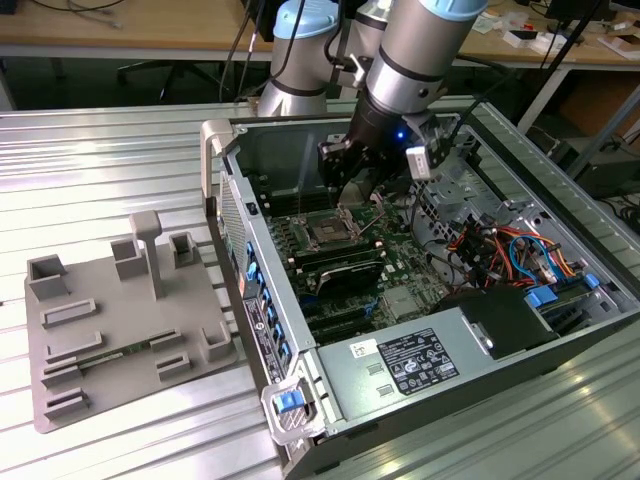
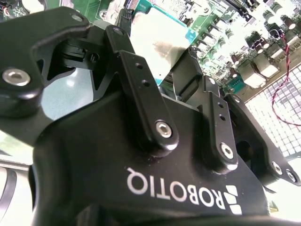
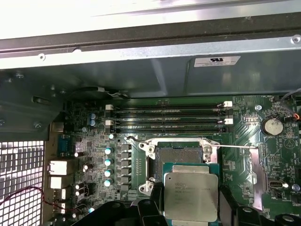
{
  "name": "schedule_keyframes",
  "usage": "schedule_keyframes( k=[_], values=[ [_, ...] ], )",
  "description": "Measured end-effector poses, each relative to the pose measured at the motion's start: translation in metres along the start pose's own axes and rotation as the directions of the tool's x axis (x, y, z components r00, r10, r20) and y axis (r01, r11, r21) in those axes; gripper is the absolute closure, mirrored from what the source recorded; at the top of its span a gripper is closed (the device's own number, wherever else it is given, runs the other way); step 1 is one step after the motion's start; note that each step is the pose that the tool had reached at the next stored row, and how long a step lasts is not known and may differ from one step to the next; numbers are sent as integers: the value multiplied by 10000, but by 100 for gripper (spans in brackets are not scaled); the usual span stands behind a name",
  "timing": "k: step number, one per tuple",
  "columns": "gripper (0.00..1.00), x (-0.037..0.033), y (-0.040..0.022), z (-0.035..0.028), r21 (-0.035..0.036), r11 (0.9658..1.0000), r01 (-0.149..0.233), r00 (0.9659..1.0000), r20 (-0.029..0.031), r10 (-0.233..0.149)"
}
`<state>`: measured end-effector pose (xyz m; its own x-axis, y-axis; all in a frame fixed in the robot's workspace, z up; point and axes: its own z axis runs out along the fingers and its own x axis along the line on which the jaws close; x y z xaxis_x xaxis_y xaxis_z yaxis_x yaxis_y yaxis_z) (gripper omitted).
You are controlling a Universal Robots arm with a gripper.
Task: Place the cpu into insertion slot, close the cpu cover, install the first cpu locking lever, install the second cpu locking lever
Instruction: 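Place the cpu into insertion slot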
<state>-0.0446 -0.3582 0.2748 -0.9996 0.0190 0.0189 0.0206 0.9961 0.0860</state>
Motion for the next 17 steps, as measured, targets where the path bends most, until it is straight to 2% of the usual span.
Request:
schedule_keyframes(
  k=[17],
  values=[
    [45,-1,-3,32,0,10000,0,10000,1,0]
  ],
)
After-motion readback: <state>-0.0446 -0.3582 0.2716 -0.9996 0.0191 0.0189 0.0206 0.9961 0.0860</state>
